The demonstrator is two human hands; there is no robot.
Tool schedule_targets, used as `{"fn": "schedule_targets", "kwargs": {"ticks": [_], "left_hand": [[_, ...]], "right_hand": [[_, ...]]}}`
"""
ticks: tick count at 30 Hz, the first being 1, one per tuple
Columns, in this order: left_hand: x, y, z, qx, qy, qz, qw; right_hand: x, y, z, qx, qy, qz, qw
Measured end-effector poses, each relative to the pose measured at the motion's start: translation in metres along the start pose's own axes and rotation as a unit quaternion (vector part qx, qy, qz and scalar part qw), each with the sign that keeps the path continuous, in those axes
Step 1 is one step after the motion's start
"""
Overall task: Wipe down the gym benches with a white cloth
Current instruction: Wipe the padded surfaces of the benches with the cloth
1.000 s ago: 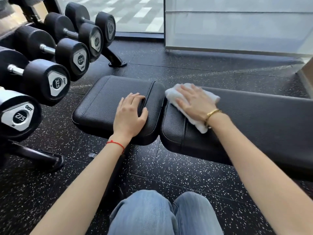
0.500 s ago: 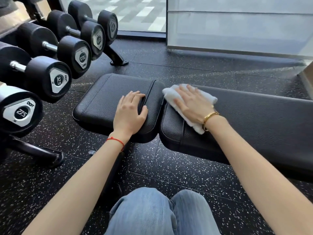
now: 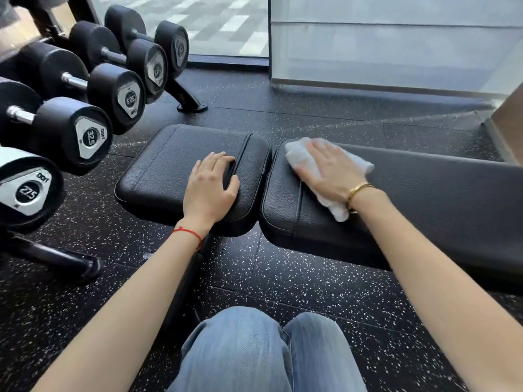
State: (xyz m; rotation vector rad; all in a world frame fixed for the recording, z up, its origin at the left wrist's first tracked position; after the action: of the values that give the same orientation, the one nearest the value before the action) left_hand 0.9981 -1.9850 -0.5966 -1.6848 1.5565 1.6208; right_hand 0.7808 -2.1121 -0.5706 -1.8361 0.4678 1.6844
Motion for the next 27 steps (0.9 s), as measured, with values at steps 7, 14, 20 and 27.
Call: {"fn": "schedule_targets", "kwargs": {"ticks": [7,14,20,27], "left_hand": [[0.001,-0.003,0.001,0.003,0.004,0.01,1.0],[0.003,-0.001,0.0,-0.006,0.006,0.009,1.0],[0.003,-0.003,0.0,-0.001,0.007,0.005,1.0],[0.003,0.0,0.0,-0.004,0.003,-0.002,1.0]], "right_hand": [[0.024,-0.033,0.092,-0.169,0.012,0.059,0.984],[0.029,-0.047,0.092,-0.187,0.025,0.116,0.975],[0.032,-0.02,0.132,-0.269,0.117,0.147,0.945],[0.046,-0.076,0.086,-0.285,0.111,0.199,0.931]]}}
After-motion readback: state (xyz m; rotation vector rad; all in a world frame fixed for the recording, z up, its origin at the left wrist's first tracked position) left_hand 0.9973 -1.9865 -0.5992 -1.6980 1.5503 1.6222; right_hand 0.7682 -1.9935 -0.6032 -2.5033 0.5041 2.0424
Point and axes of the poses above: each hand's wrist, its own z-axis away from the middle knuckle, its own x-axis out of the palm, y = z × x, the point moved 4 cm from there along -z, towards the middle knuckle, and after that the axes turned 8 degrees about -x, right-handed, at the moved point
